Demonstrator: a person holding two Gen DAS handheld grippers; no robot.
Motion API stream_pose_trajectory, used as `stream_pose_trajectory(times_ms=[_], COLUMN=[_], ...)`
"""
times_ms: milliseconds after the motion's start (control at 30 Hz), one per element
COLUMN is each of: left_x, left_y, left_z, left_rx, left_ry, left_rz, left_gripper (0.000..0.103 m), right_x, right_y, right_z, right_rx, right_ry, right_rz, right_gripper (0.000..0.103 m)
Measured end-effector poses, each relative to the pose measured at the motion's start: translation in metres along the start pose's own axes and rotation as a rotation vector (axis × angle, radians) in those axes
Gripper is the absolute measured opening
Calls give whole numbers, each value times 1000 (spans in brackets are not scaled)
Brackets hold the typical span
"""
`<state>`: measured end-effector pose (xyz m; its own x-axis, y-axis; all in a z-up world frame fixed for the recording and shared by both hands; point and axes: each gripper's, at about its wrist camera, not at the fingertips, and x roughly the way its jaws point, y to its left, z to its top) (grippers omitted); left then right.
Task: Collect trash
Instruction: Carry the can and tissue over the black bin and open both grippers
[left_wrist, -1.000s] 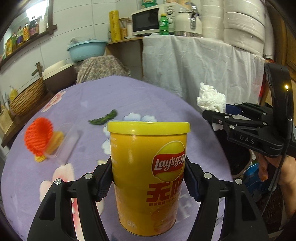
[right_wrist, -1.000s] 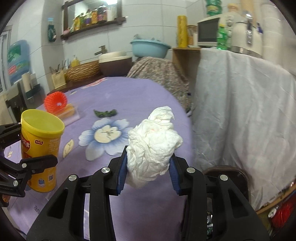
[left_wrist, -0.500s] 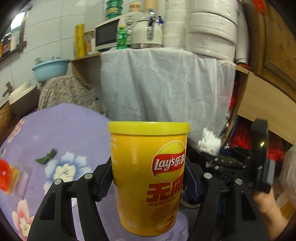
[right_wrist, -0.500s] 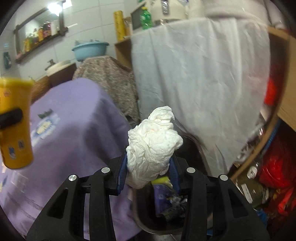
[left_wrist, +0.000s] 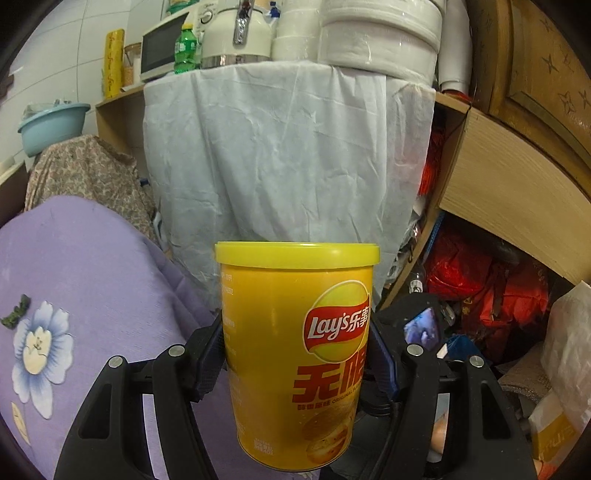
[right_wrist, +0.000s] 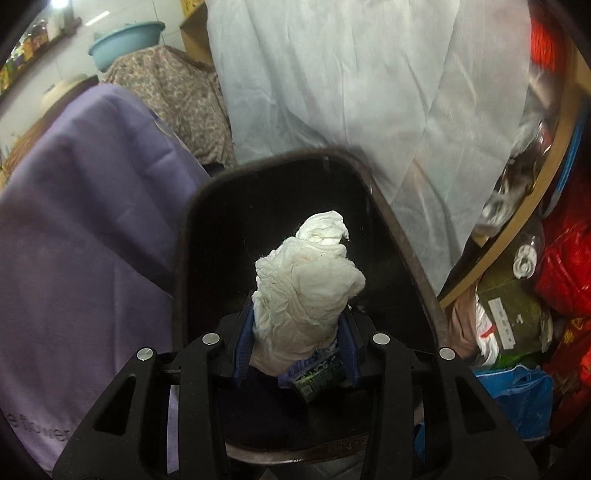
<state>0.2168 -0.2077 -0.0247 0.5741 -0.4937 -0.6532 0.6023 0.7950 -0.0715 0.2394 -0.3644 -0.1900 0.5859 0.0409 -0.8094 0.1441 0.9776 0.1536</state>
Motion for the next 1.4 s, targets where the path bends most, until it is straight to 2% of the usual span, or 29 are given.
stream_pose_trajectory(times_ms=[100, 167, 233, 333, 633, 833, 1000, 1100, 1233, 1333, 1400], left_x=[9, 12, 15, 18, 34, 53, 85, 108, 139, 161, 170], left_y=[-3, -2, -1, -3, -8, -12, -17, -20, -20, -22, -22], left_z=[-5, -7, -8, -7, -7, -7, -9, -13, -20, -31, -37], left_rx=[5, -3, -12, -13, -26, -53, -95, -113, -138, -127, -126], left_ry=[21, 29, 33, 40, 61, 75, 128, 174, 222, 268, 286], left_rz=[1, -4, -5, -9, -14, -17, -40, -40, -26, -3, 8], left_gripper=[65, 65, 65, 65, 65, 65, 65, 65, 65, 65, 65], right_x=[12, 13, 11, 10, 4, -12, -30, -39, -49, -51, -50], right_y=[-1, 0, -1, -3, -7, -15, -29, -40, -52, -60, -64], right_z=[-4, -6, -6, -7, -9, -14, -26, -34, -46, -52, -54], right_rx=[6, 8, 9, 9, 19, 46, 77, 110, 154, 177, 184], right_ry=[16, 12, 3, -13, -34, -87, -140, -157, -181, -181, -177], right_rz=[-8, -24, -30, -45, -45, -83, -148, -163, -232, -281, -297], right_gripper=[41, 49, 50, 59, 60, 60, 60, 60, 61, 73, 73])
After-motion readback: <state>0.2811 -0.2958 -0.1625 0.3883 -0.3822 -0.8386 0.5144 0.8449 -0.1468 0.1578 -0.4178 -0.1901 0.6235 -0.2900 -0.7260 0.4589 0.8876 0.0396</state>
